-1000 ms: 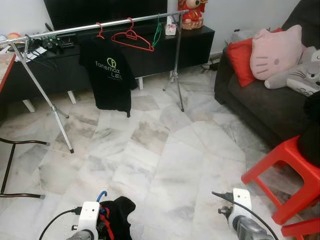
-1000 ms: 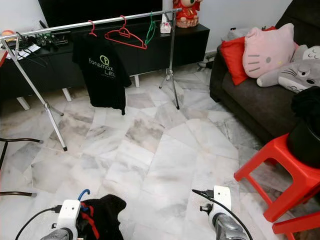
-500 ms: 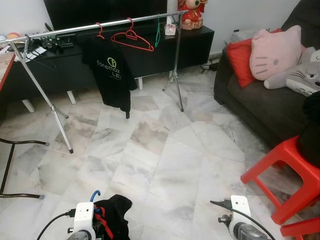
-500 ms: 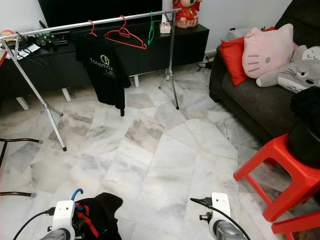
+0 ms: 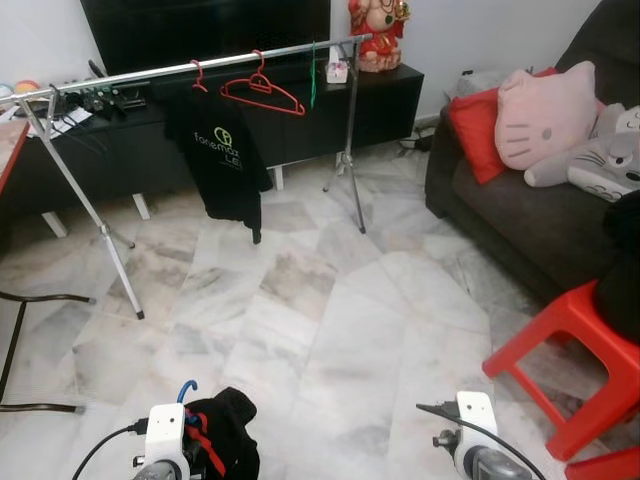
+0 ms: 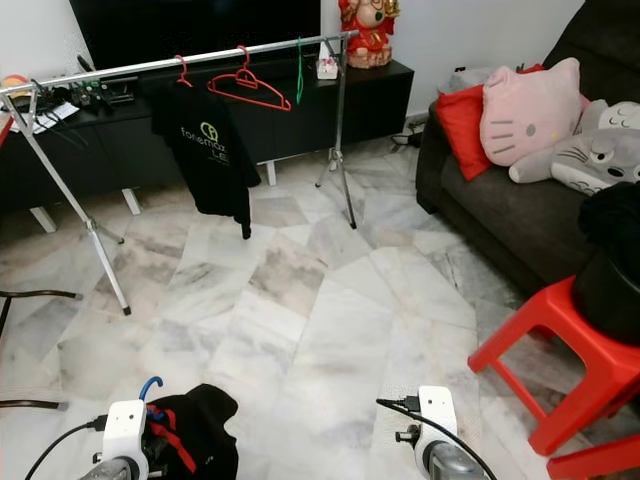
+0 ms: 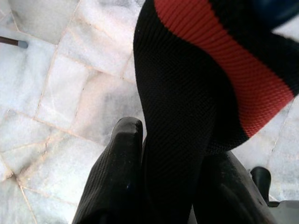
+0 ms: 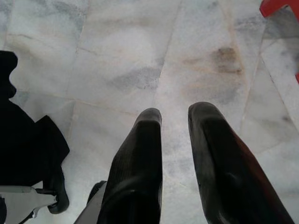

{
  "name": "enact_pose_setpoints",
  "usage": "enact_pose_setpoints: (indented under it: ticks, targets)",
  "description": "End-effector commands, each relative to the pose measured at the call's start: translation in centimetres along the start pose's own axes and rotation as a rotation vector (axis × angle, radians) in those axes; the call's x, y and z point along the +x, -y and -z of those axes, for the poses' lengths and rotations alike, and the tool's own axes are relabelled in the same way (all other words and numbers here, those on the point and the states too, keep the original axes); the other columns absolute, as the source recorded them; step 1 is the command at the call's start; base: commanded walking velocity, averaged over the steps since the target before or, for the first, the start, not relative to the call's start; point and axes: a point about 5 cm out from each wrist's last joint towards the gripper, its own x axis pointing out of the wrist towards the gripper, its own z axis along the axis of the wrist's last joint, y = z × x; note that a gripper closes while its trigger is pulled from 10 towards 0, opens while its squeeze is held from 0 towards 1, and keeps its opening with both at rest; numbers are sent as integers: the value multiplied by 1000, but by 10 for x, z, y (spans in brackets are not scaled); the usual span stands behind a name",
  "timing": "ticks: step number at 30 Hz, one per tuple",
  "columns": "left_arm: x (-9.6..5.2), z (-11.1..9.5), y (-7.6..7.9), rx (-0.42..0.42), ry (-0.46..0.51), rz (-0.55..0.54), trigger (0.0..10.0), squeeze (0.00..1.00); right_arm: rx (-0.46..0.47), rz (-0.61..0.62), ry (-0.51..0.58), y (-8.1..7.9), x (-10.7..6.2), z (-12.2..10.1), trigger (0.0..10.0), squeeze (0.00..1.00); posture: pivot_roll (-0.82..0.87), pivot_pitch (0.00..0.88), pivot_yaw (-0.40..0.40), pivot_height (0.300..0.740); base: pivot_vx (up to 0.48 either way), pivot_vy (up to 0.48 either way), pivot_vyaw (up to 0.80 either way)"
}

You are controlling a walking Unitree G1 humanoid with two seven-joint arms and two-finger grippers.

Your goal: Hang hanger

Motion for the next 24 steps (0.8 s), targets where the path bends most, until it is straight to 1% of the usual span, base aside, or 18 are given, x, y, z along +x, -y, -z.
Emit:
enact_pose_setpoints:
  ticks: [1, 6, 24]
  targets:
    - [0, -3, -4, 12, 17, -3, 10000, 0, 7, 6, 0, 0, 0, 0, 10000, 0, -101, 0, -7, 740, 480, 0, 0]
    - [0, -3, -3, 15, 18, 1, 10000, 0, 25, 19, 5, 2, 0, 0, 10000, 0, -100, 0, -4, 740, 480, 0, 0]
    - [-1, -1, -8, 17, 14, -8, 10000, 0, 22, 17, -7, 0, -1, 6, 10000, 0, -88, 0, -4, 740, 480, 0, 0]
